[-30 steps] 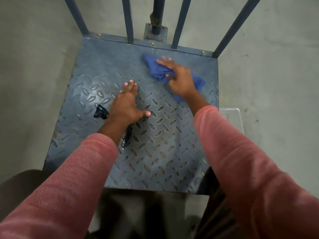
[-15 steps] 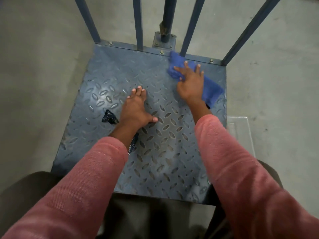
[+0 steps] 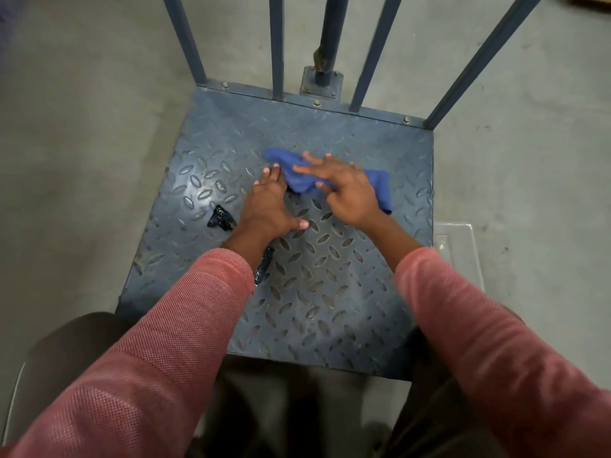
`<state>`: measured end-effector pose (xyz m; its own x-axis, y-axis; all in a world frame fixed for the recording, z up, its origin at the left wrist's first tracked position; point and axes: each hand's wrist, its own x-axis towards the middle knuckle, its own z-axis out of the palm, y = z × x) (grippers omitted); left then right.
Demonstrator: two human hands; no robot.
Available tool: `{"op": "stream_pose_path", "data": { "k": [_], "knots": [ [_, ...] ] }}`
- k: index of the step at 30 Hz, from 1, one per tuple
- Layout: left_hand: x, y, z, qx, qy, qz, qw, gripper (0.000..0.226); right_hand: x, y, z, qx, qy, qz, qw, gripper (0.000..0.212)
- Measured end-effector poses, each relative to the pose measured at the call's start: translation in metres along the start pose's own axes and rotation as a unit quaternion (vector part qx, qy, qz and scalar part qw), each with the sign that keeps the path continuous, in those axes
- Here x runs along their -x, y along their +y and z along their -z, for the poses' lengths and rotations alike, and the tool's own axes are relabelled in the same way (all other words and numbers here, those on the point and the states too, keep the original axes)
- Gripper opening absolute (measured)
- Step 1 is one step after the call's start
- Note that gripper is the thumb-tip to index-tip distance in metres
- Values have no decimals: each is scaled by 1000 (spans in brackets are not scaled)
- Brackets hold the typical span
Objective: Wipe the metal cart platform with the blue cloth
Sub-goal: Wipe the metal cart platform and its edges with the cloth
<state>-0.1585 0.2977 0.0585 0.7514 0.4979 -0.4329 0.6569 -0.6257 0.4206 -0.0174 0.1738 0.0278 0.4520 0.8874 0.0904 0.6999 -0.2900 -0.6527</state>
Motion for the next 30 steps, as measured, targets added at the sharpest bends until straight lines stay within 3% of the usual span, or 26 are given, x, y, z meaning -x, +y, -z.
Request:
{"op": "stream_pose_path", "data": {
  "k": [2, 3, 5, 6, 8, 10, 12, 14, 15, 18, 23, 25, 27, 28, 30],
  "knots": [
    [4, -3, 0, -16, 2, -21, 1000, 122, 2, 4, 9, -46, 146, -58, 987, 56],
    [9, -5, -1, -19, 3, -32, 999, 117, 5, 5, 12, -11, 181, -119, 976, 54],
    [18, -10, -4, -25, 3, -50, 998, 107, 14, -1, 7, 135, 122, -232, 956, 51],
    [23, -12, -5, -29, 0, -57, 998, 101, 20, -5, -2, 190, 75, -240, 949, 53],
    [32, -16, -8, -41, -6, -62, 997, 92, 34, -16, -14, 207, -2, -180, 962, 62],
    [40, -19, -11, -49, 0, -64, 997, 86, 46, -27, -11, 143, -60, -78, 985, 70],
    [46, -22, -12, -50, 3, -74, 996, 83, 51, -25, 5, 39, -19, -31, 999, 71],
    [52, -26, -11, -51, 0, -82, 995, 79, 57, -14, 18, 15, 82, -107, 991, 67],
    [55, -28, -11, -52, -2, -84, 995, 78, 61, -11, 20, 63, 95, -169, 979, 65],
    [63, -30, -10, -66, -8, -90, 994, 74, 78, -31, 8, 203, 1, -250, 947, 70],
    [87, -37, -13, -111, -23, -118, 986, 61, 111, -76, -3, 194, -150, -106, 964, 71],
    [102, -45, -15, -140, -37, -121, 982, 63, 112, -69, 11, 115, -102, -72, 985, 67],
    [116, -54, -17, -162, -58, -114, 978, 69, 105, -50, 20, 86, -32, -136, 986, 65],
    [121, -57, -19, -173, -67, -112, 976, 73, 102, -49, 22, 132, -30, -177, 975, 62],
    [126, -60, -22, -199, -82, -115, 970, 79, 109, -58, 10, 264, -103, -213, 935, 64]
  ]
}}
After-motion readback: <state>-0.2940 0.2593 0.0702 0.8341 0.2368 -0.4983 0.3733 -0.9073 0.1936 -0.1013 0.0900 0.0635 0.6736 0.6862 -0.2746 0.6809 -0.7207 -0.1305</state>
